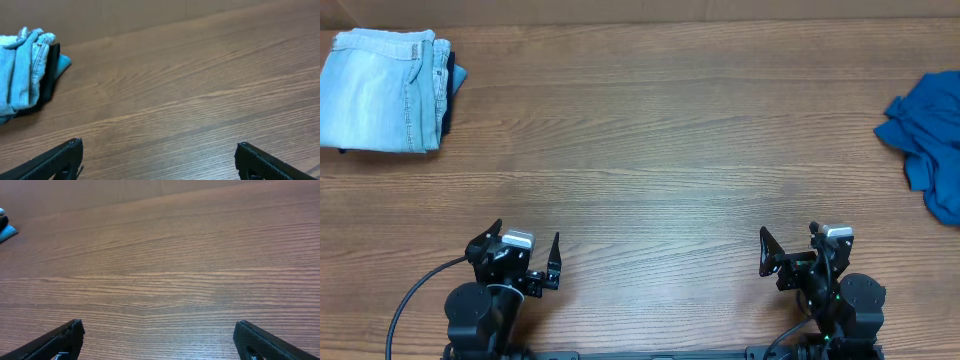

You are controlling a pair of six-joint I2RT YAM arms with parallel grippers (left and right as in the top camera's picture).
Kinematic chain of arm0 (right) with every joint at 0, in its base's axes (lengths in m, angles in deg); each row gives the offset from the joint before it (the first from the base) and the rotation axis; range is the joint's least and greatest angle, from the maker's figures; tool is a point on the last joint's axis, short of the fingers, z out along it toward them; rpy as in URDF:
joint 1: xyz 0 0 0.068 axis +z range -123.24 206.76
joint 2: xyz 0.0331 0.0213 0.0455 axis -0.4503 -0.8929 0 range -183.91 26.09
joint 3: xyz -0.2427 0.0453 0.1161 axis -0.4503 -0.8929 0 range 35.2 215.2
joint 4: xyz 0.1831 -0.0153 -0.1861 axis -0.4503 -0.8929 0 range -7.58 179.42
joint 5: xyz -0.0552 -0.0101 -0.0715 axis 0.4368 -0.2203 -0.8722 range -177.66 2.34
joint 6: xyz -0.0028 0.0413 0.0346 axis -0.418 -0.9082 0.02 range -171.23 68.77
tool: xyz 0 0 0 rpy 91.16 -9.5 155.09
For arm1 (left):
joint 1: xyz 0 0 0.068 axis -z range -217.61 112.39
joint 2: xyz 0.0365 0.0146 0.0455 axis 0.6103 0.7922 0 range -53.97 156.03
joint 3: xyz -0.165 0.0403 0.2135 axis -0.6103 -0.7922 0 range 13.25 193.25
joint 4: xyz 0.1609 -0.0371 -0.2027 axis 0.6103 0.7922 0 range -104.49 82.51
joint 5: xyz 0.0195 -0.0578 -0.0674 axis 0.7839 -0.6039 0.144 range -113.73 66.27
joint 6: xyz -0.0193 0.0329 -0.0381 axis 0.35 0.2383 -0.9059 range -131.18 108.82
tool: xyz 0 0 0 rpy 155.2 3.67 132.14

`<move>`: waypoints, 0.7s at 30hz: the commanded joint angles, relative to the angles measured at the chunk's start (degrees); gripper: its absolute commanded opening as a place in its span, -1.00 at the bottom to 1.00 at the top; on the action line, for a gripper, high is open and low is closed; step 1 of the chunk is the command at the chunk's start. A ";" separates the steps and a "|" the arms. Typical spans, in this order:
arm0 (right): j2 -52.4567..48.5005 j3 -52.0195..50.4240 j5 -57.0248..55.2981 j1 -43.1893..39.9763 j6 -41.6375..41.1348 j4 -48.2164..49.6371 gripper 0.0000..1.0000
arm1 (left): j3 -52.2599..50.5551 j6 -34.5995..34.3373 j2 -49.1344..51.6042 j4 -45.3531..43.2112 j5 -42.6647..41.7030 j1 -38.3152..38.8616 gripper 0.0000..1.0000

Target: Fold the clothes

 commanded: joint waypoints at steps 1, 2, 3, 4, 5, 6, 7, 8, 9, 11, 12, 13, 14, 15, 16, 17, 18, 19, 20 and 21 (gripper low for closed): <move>0.68 -0.55 -0.20 0.24 -0.07 0.15 1.00 | -1.79 0.87 -2.99 -0.37 0.15 -0.31 1.00; 0.68 -0.55 -0.20 0.24 -0.07 0.15 1.00 | -2.08 0.85 -3.39 -0.35 0.24 -0.31 1.00; 0.68 -0.55 -0.20 0.24 -0.07 0.15 1.00 | -2.36 0.87 -3.76 -0.39 0.24 -0.31 1.00; 0.68 -0.55 -0.22 0.24 -0.04 0.15 1.00 | -2.71 0.85 -4.11 -0.42 0.22 -0.31 1.00; 0.68 -0.55 -0.22 0.24 -0.07 0.15 1.00 | -3.10 0.85 -4.46 -0.42 0.22 -0.31 1.00; 0.68 -0.55 -0.22 0.24 -0.07 0.15 1.00 | -3.52 0.85 -4.57 -0.50 0.20 -0.31 1.00; 0.68 -0.55 -0.20 0.24 -0.07 0.15 1.00 | -4.07 0.83 -4.55 -0.63 0.13 -0.31 1.00; 0.68 -0.55 -0.22 0.24 -0.07 0.15 1.00 | -4.42 0.83 -4.55 -0.66 -0.09 -0.31 1.00; 0.68 -0.55 -0.22 0.24 -0.07 0.15 1.00 | -4.81 0.81 -4.55 -0.66 -0.26 -0.31 1.00; 0.68 -0.55 -0.22 0.24 -0.07 0.15 1.00 | -5.29 0.59 -4.55 -0.70 -0.26 -0.31 1.00; 0.68 -0.55 -0.22 0.24 -0.04 0.15 1.00 | -5.53 0.61 -4.55 -0.85 -0.26 -0.31 1.00; 0.68 -0.55 -0.20 0.24 -0.07 0.15 1.00 | -5.86 0.61 -4.55 -1.07 -0.24 -0.31 1.00; 0.68 -0.55 -0.20 0.24 -0.07 0.15 1.00 | -6.21 0.61 -4.55 -1.33 -0.24 -0.31 1.00; 0.68 -0.55 -0.20 0.24 -0.07 0.15 1.00 | -6.56 0.61 -4.55 -1.79 -0.22 -0.31 1.00; 0.68 -0.55 -0.22 0.24 -0.07 0.15 1.00 | -6.56 0.63 -4.55 -1.88 -0.24 -0.31 1.00; 0.68 -0.55 -0.20 0.24 -0.07 0.15 1.00 | -6.56 0.61 -4.55 -2.08 -0.26 -0.31 1.00; 0.68 -0.55 -0.22 0.24 -0.07 0.15 1.00 | -6.56 0.61 -4.55 -2.08 -0.26 -0.31 1.00; 0.68 -0.55 -0.22 0.24 -0.07 0.15 1.00 | -6.56 0.63 -4.55 -2.10 -0.22 -0.31 1.00; 0.68 -0.55 -0.22 0.24 -0.07 0.15 1.00 | -6.56 0.63 -4.55 -2.08 -0.22 -0.31 1.00; 0.68 -0.55 -0.22 0.24 -0.07 0.15 1.00 | -6.56 0.63 -4.55 -2.01 -0.22 -0.31 1.00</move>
